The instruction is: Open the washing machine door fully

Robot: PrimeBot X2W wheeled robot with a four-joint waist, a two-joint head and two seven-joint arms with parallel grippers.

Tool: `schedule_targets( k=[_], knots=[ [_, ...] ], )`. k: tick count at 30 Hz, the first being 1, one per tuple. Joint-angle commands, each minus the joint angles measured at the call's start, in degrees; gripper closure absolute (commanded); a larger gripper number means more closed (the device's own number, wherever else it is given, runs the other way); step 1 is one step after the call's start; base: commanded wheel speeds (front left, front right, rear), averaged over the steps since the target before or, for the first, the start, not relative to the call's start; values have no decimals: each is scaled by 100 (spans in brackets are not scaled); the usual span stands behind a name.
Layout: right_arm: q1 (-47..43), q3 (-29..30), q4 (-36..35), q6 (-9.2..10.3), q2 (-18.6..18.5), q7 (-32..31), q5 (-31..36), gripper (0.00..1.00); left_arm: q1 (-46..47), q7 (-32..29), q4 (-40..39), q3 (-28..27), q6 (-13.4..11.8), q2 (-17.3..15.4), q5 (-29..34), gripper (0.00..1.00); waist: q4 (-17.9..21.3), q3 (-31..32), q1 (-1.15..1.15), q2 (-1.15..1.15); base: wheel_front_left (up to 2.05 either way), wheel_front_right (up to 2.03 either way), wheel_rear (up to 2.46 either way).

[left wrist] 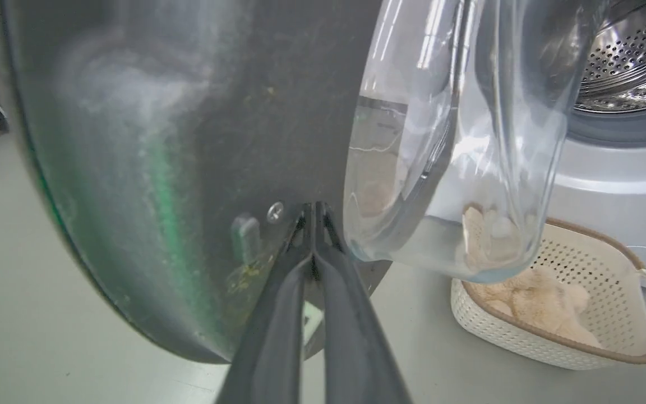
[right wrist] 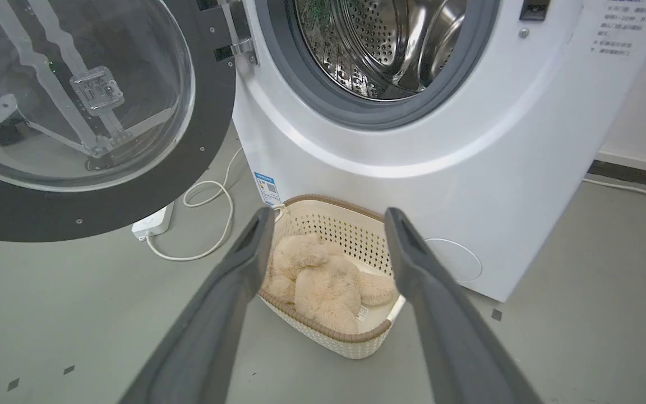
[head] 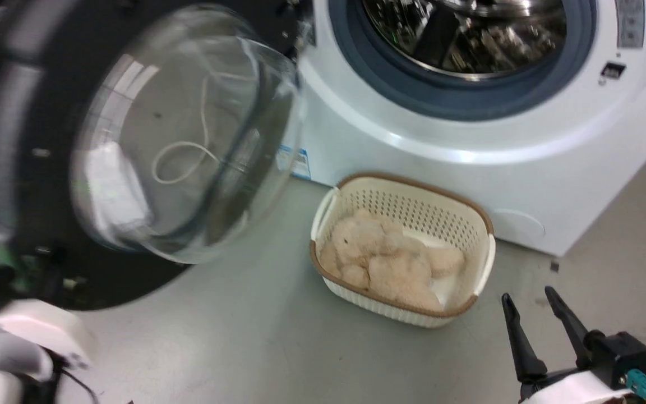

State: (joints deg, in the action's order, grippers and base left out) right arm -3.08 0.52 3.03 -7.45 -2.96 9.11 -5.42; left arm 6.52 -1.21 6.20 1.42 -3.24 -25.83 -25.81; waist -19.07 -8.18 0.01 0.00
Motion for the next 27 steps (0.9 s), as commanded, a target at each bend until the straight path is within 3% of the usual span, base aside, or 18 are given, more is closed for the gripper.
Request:
schedule_targets(
  k=[1,8,13,21,27],
  knots=[
    [111,-17,-43,-3,8,-43,79,0,229,-32,174,-167,15,-167,-58,100,154,-221,-1,0,0,0,0],
    [321,-86,-154,-3,8,-162,337,0,921,-107,1167,-582,179,-823,-211,100,339,-550,-1,0,0,0,0],
    [377,-16,-202,-3,8,-190,340,0,1371,67,1919,-669,371,-1085,-266,100,410,-634,-1,0,0,0,0],
    [366,0,-129,-3,8,-107,263,0,1603,760,2410,-509,545,-987,-151,100,462,-437,-1,0,0,0,0],
    [291,82,-103,-3,8,108,140,0,1281,1211,1909,-254,497,-614,-6,100,566,10,-1,0,0,0,0]
  ],
)
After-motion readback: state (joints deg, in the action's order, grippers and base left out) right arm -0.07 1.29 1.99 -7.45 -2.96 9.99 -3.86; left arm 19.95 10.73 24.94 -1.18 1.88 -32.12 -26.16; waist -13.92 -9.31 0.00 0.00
